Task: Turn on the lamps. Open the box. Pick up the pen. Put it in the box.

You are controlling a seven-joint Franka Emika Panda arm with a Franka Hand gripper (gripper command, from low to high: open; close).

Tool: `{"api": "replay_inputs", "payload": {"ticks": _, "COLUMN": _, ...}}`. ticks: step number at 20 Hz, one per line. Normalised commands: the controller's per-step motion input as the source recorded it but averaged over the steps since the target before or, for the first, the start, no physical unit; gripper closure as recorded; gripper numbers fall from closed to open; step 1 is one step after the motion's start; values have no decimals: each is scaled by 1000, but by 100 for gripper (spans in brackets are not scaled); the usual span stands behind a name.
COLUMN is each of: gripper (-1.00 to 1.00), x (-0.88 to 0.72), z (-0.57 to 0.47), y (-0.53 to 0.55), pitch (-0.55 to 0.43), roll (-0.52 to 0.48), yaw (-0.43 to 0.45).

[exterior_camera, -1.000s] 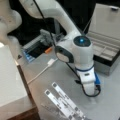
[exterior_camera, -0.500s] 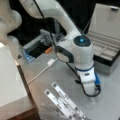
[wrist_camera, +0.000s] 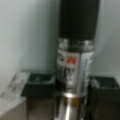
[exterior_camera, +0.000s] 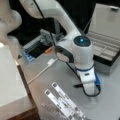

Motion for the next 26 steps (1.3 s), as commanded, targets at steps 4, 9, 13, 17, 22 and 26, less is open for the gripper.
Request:
{"api": "replay_inputs", "payload": {"ticks": 4, "gripper": 100, "x": -266, "z": -95, "y": 110, "pitch": -212, "roll": -203, "yaw": 66}}
{"api": "replay_inputs", "payload": {"ticks": 9, "gripper": 100, "x": -256, "z": -50, "y": 116, "pitch": -104, "roll": -171, "yaw": 31}}
{"api": "replay_inputs", "payload": {"ticks": 13, "gripper": 100, "x": -212, "z": 102, "y": 120, "pitch": -22, "roll": -166, "yaw": -5}}
{"api": "replay_inputs", "payload": {"ticks": 17, "gripper": 100, "x": -153, "z": 161, "y": 131, "pitch": -3, "roll": -170, "yaw": -21}}
{"api": "replay_inputs", "payload": {"ticks": 22, "gripper": 100, "x": -114, "z": 151, "y": 140, "pitch": 31, "roll": -149, "yaw": -54}}
{"api": "replay_inputs", "payload": {"ticks": 26, "gripper": 100, "x": -74, "z": 210, "y": 122, "pitch": 103, "roll": -122, "yaw": -105}}
